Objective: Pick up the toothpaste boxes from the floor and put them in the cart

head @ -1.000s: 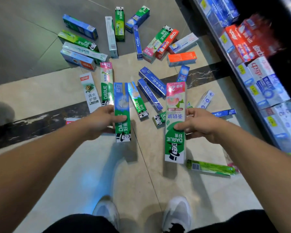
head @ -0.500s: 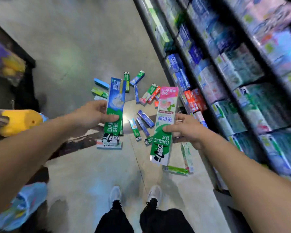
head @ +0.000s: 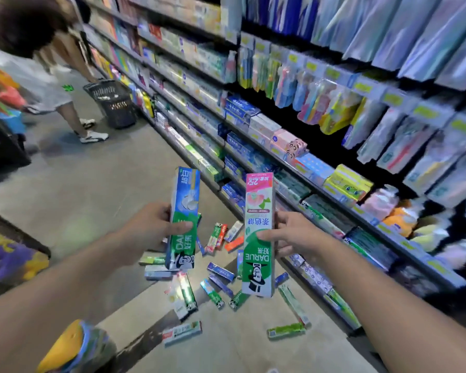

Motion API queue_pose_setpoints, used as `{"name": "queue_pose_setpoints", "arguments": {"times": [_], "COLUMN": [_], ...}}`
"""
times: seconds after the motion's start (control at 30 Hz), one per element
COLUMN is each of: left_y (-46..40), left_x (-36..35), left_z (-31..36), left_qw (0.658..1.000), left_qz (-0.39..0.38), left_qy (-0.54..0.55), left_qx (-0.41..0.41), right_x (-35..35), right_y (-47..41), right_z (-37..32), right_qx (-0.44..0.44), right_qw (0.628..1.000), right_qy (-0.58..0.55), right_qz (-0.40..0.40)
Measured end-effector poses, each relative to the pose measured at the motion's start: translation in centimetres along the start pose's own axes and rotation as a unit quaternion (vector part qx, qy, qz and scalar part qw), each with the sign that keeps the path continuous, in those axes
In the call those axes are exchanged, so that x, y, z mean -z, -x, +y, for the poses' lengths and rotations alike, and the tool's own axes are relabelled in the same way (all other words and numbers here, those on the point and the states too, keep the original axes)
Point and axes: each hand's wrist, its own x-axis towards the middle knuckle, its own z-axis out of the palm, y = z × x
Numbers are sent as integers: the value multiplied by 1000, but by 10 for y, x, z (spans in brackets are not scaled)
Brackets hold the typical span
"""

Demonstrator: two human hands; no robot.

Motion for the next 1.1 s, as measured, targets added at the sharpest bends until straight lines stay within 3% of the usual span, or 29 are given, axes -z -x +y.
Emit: {"name": "queue_pose_setpoints", "arguments": {"times": [0.23, 0.5, 0.87, 1.1], "left_y": [5, 39, 164, 276], "left_x": [-64, -210, -518, -678], "left_z": [43, 87, 111, 95], "left_qw": [986, 940, 833, 790], "left_qz": [-129, -269, -444, -512], "left_qy": [-79, -156, -261, -265], "left_qx": [-72, -139, -201, -210], "right_x": [35, 105, 182, 194], "right_y": [91, 236, 509, 660], "right_z": [38, 119, 278, 366], "right_qx": [-14, -30, -73, -94], "right_qw": [990, 953, 842, 759], "right_qy": [-53, -126, -215, -267], "right_qz": [130, 275, 490, 586]}}
